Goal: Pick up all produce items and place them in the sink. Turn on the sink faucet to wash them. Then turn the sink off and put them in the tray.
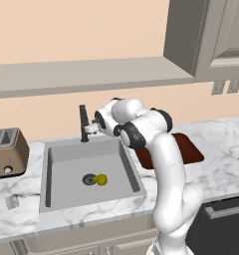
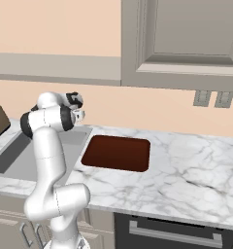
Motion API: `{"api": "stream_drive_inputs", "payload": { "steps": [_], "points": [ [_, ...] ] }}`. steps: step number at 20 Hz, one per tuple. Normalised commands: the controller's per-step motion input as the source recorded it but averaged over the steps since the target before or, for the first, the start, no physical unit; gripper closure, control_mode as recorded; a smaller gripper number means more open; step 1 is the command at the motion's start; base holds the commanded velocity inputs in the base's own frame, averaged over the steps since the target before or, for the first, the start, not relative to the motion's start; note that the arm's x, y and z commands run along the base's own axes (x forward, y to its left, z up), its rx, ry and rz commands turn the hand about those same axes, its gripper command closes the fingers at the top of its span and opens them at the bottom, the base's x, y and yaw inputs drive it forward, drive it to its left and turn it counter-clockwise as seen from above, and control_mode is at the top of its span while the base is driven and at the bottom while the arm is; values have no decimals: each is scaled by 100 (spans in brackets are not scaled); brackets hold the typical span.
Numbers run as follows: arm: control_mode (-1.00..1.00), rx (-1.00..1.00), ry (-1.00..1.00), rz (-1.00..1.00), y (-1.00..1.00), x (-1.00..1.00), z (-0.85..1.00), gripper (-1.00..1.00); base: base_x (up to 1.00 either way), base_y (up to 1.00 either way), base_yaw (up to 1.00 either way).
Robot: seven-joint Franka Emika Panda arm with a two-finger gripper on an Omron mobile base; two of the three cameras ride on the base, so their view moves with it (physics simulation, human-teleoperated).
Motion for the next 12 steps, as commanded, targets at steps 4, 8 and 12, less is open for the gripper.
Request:
{"api": "stream_drive_inputs", "payload": {
  "steps": [4,8,12],
  "points": [
    [-100,3,4,-21,-49,-33,-36,100,0,0,0],
    [-100,2,5,-20,-46,-31,-37,100,0,0,0],
    [-100,0,7,-19,-39,-26,-40,100,0,0,0]
  ]
}}
